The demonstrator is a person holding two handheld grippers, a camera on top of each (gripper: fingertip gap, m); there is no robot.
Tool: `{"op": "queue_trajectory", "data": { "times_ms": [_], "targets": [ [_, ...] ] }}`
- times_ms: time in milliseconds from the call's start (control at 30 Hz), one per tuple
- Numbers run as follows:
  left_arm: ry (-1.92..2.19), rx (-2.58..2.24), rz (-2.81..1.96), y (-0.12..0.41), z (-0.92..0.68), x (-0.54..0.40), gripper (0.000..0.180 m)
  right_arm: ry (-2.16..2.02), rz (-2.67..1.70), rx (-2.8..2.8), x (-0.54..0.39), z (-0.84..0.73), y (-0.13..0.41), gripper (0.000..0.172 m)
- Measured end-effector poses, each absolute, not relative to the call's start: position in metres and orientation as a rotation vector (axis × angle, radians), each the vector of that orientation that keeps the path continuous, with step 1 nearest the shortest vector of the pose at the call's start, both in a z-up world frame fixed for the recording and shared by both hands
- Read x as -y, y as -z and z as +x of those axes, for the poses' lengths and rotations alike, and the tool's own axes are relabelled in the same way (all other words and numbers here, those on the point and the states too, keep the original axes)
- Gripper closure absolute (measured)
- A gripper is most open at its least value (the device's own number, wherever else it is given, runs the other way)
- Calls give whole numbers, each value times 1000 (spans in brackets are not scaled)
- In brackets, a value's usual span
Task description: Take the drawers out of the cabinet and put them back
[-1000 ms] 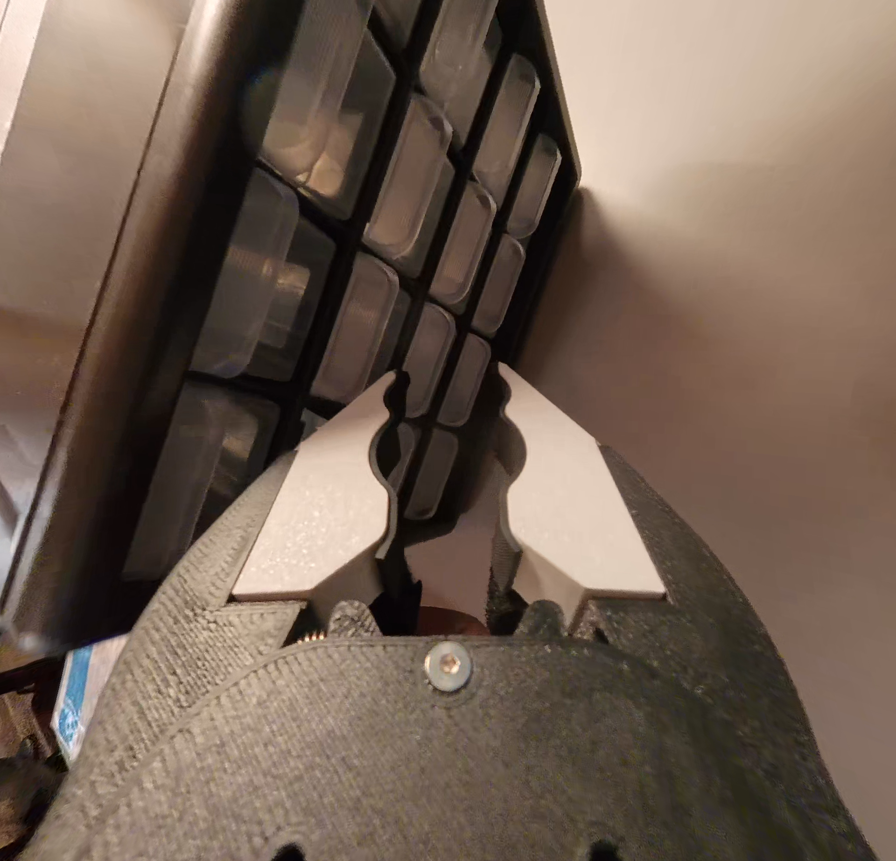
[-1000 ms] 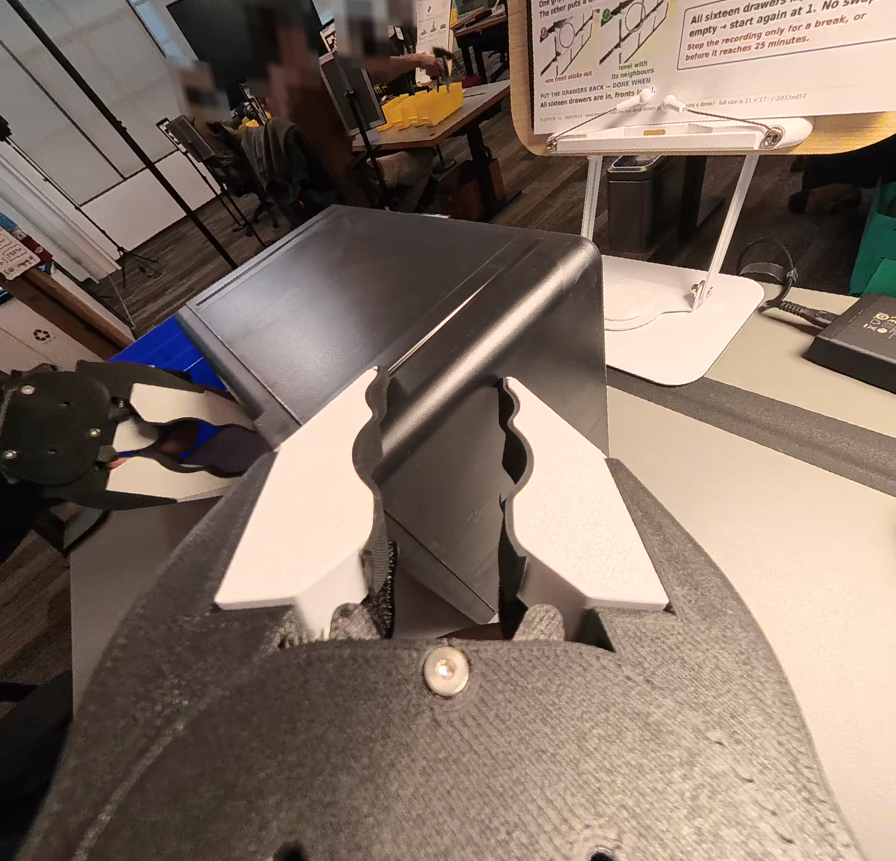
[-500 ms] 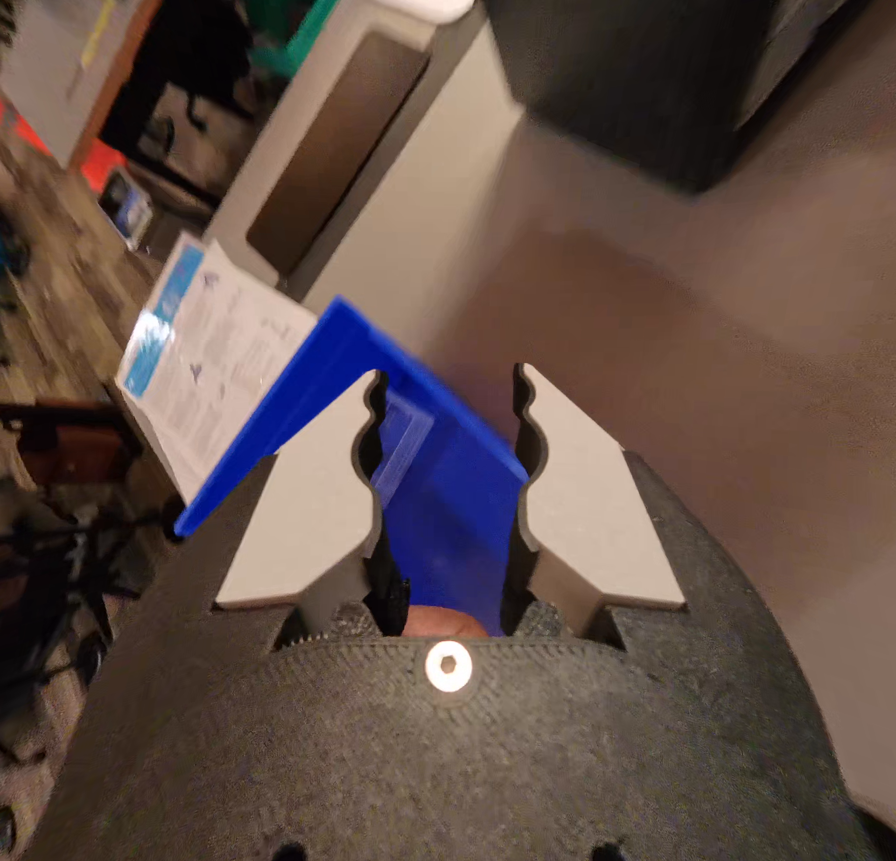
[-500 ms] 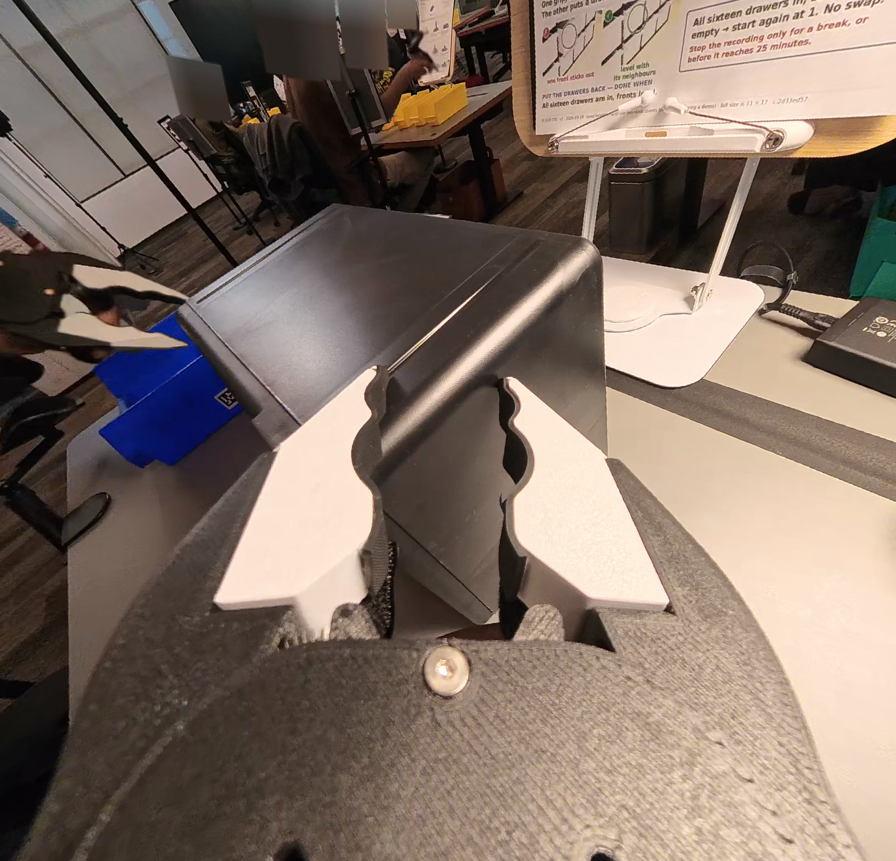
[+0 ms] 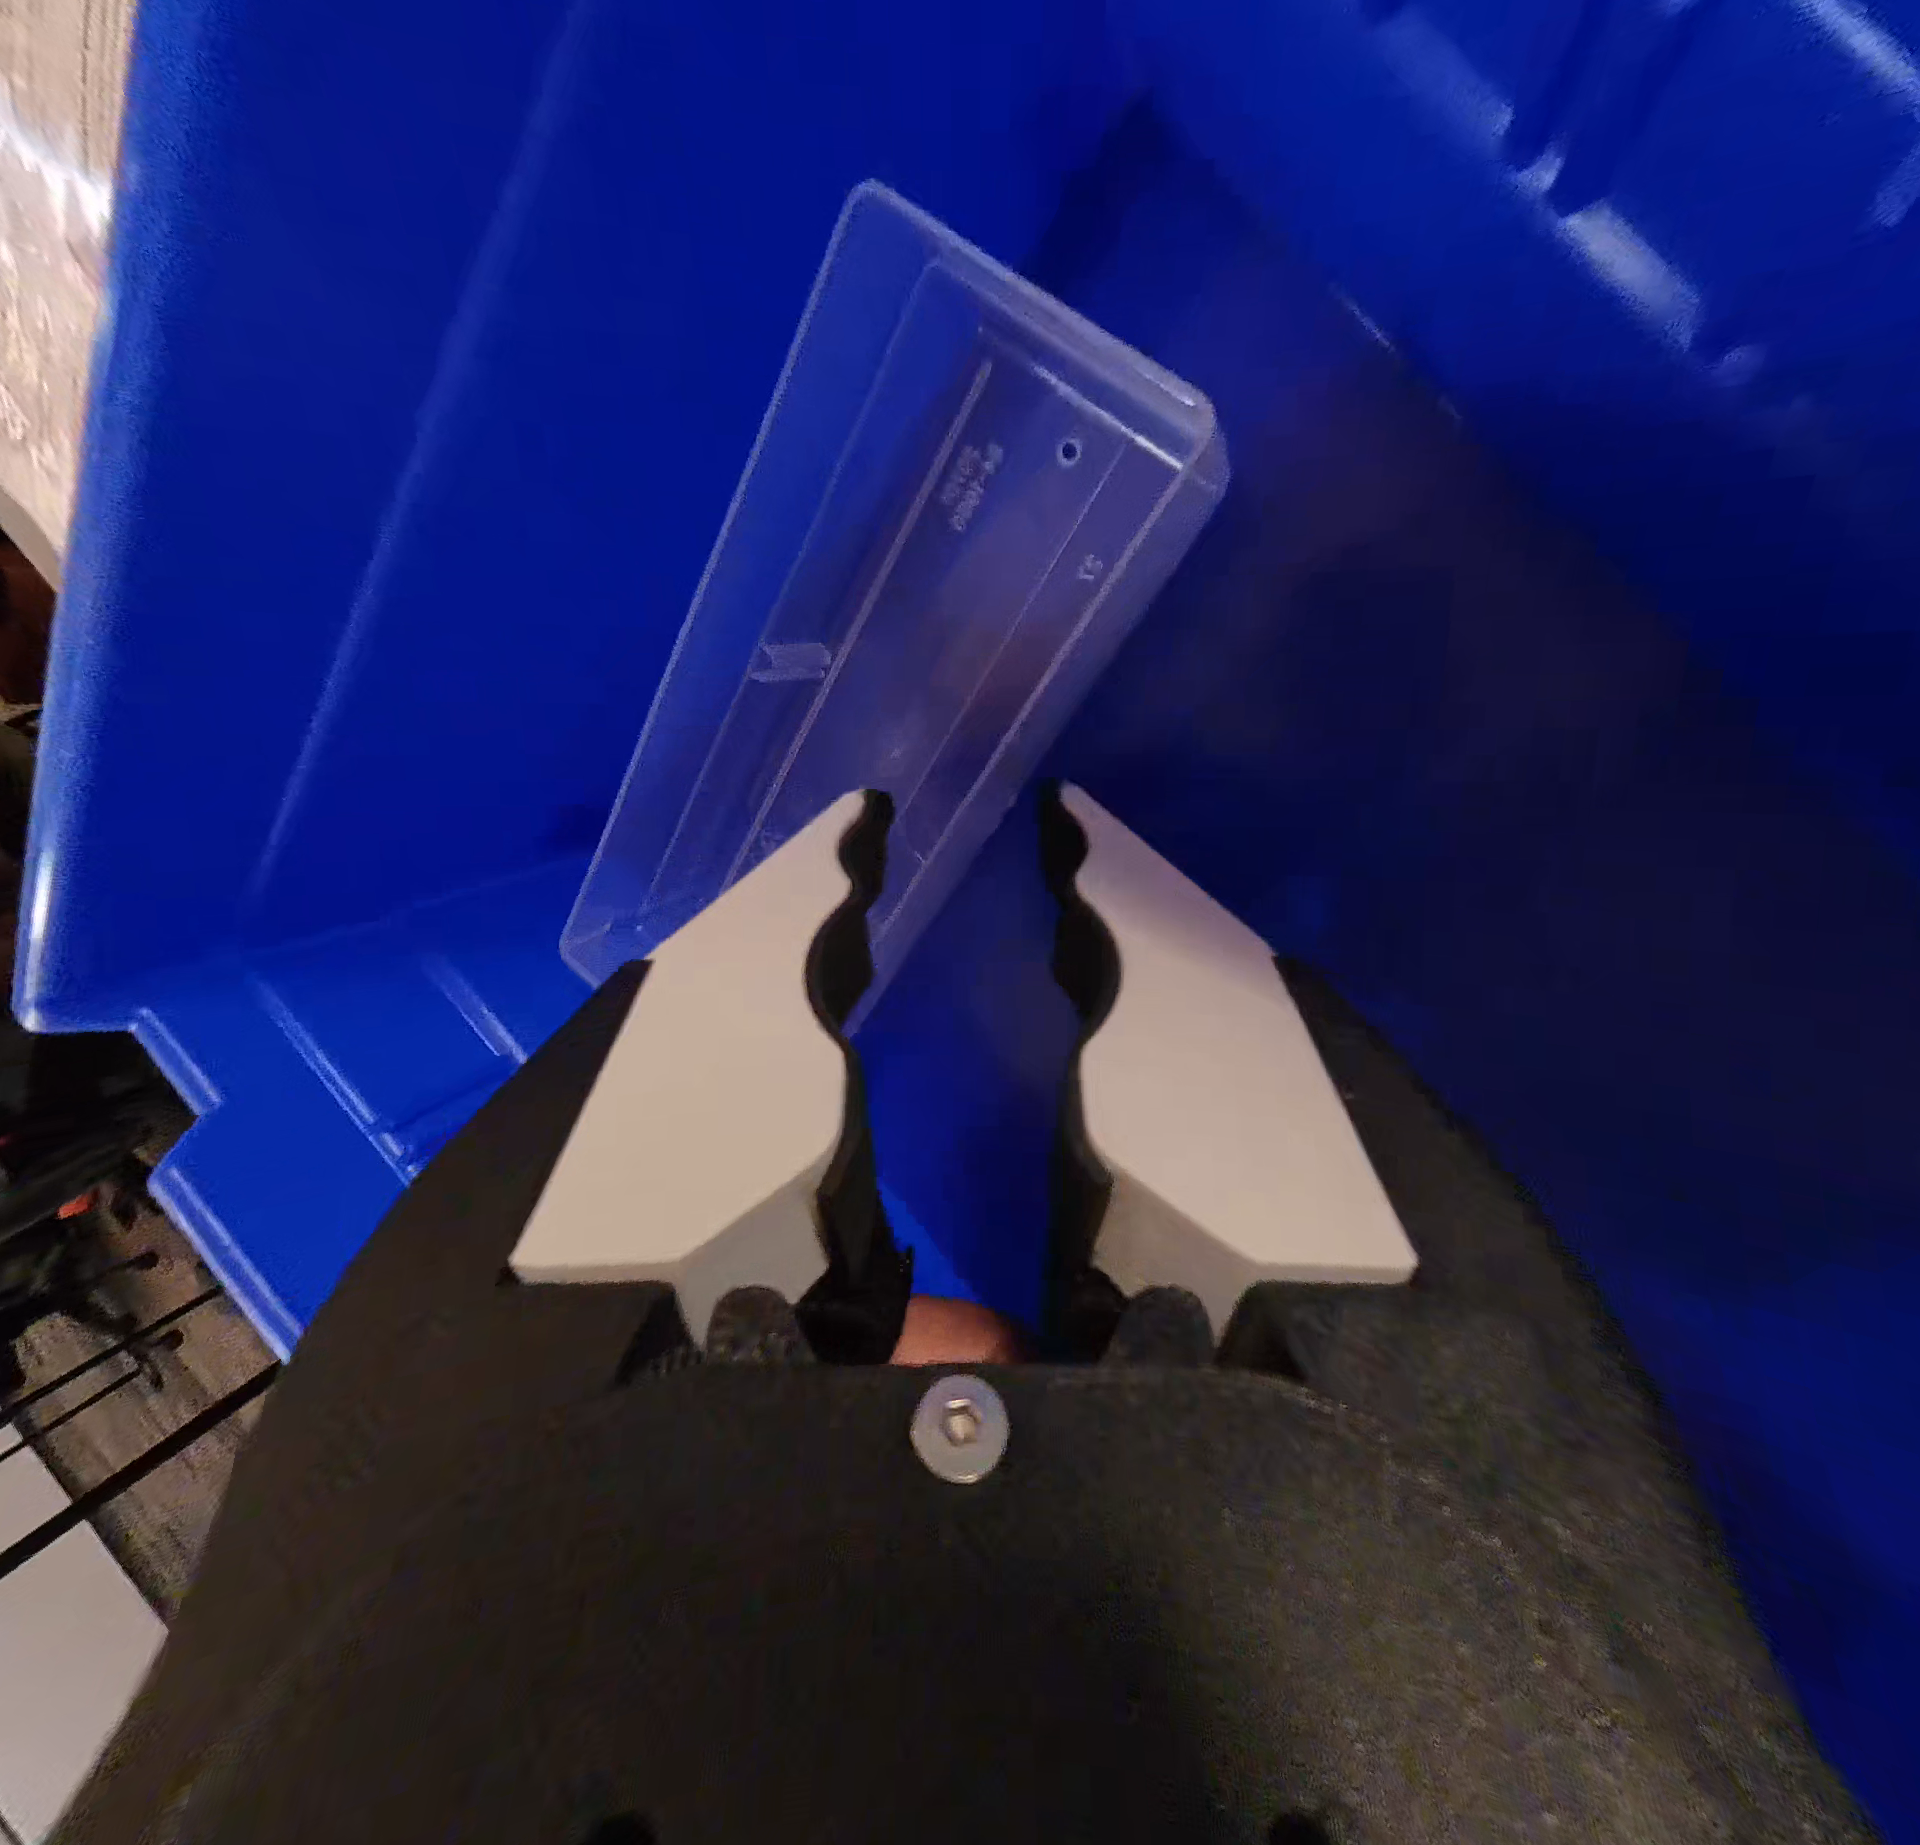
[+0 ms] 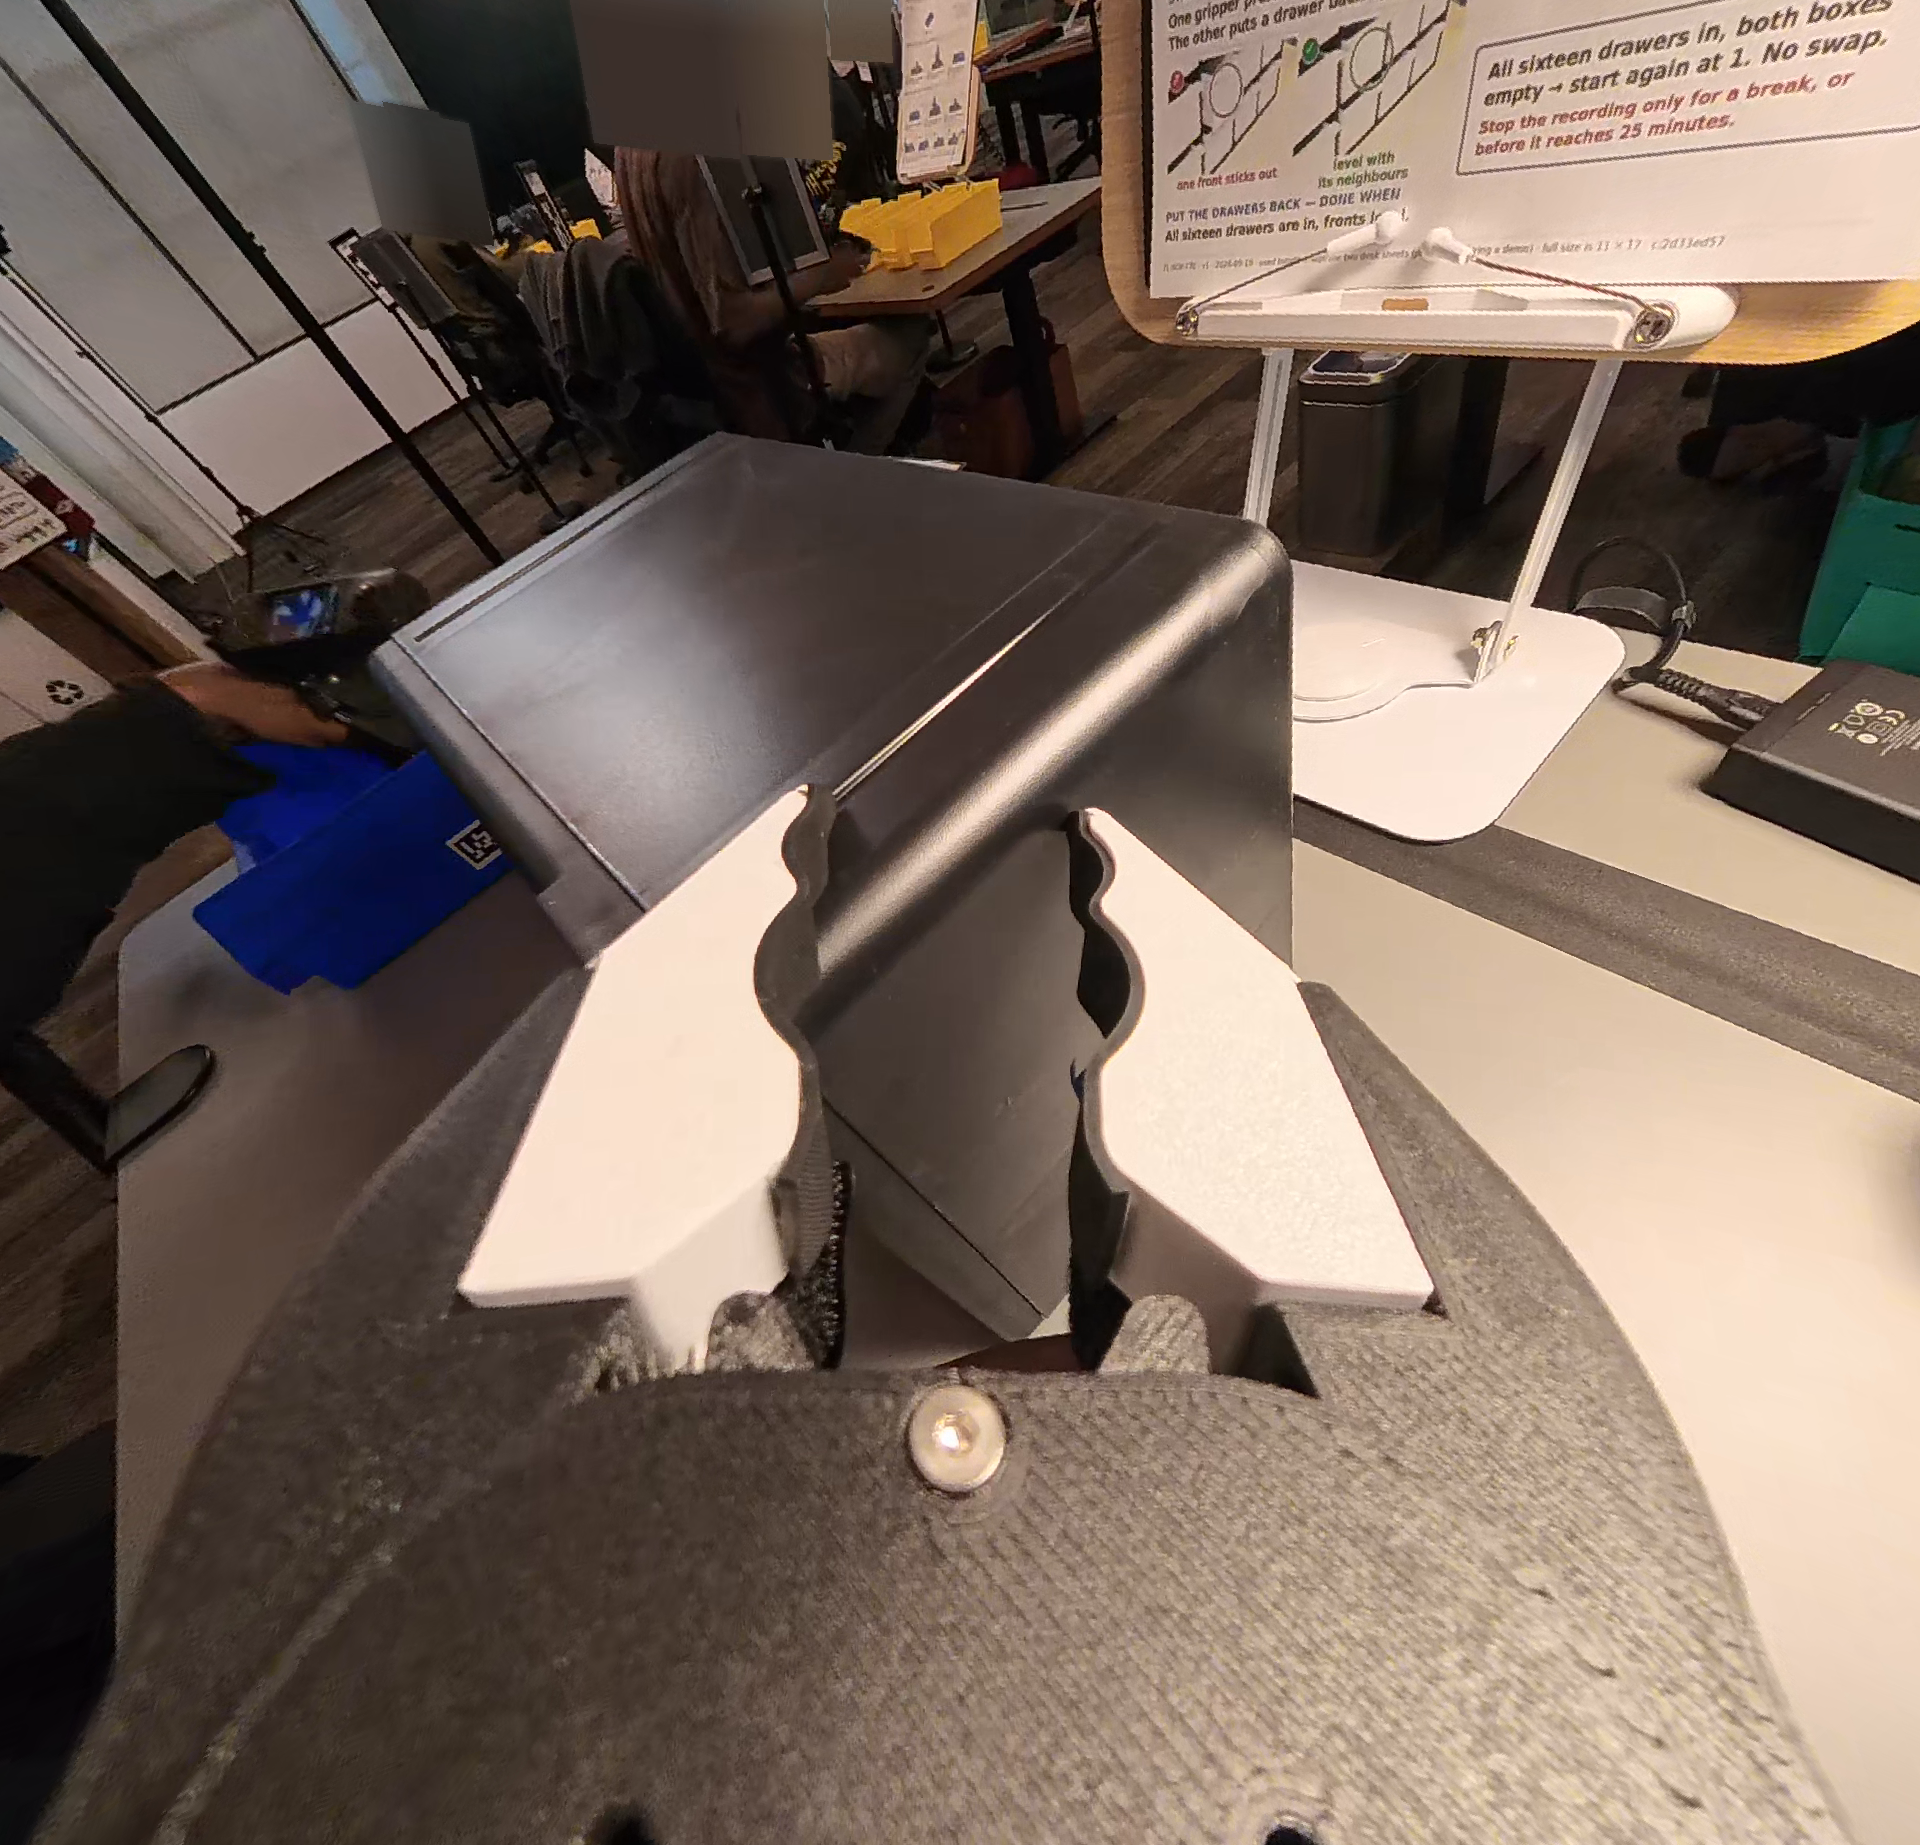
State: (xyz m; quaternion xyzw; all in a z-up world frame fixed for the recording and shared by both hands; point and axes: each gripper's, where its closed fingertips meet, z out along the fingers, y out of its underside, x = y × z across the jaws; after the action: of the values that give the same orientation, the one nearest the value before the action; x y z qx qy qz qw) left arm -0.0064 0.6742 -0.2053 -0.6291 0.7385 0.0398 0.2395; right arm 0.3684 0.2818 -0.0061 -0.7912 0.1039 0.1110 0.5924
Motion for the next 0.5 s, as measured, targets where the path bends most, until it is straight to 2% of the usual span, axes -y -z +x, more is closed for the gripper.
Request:
{"op": "queue_trajectory", "data": {
  "times_ms": [100,267,500],
  "targets": [
    [-136,-2063,-1730,207,-11,-670,171,-254,-1840,-240,-282,368,6,123],
    [-117,-1985,-1765,179,-20,-655,175,-253,-1839,-241,-282,368,6,123],
    [-52,-1793,-1612,78,-7,-599,175,-259,-1833,-236,-282,368,6,123]
  ]
}}
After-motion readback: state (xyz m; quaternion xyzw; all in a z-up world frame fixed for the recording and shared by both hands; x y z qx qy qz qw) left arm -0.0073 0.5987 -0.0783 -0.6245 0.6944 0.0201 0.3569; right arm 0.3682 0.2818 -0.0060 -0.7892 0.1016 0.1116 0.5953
